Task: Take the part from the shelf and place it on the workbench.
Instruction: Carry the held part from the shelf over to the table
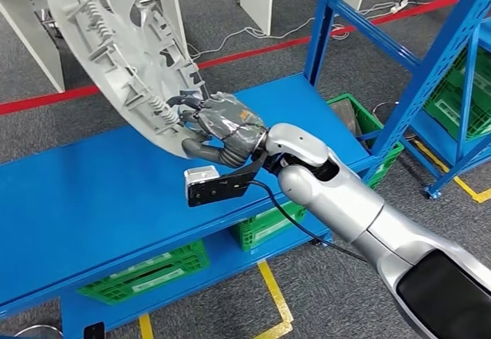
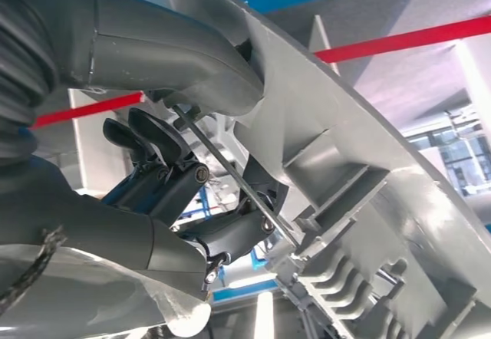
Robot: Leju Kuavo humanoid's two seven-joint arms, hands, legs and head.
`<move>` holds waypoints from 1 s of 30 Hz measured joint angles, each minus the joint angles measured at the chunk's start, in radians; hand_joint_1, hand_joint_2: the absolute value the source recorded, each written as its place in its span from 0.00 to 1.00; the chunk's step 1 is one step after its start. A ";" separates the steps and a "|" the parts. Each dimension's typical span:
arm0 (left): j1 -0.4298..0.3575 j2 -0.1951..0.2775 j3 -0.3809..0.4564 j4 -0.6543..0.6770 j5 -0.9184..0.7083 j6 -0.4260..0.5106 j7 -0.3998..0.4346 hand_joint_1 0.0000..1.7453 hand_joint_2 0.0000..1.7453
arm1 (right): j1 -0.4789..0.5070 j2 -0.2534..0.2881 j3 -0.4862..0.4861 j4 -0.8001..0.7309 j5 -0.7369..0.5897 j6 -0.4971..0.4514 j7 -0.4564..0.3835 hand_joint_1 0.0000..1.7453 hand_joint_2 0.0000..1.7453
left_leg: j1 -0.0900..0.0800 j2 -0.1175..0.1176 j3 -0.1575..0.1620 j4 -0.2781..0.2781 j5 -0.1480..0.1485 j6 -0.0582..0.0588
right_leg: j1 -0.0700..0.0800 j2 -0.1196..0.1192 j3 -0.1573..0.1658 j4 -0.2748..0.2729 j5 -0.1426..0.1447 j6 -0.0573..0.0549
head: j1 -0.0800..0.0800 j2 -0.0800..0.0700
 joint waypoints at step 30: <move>0.007 0.011 0.007 0.000 0.007 0.019 -0.014 0.00 1.00 | -0.006 -0.115 -0.206 -0.090 -0.045 -0.110 0.019 1.00 1.00 | 0.010 0.003 -0.006 0.024 -0.019 -0.012 | -0.007 -0.001 -0.010 0.007 -0.010 0.015 | -0.007 0.000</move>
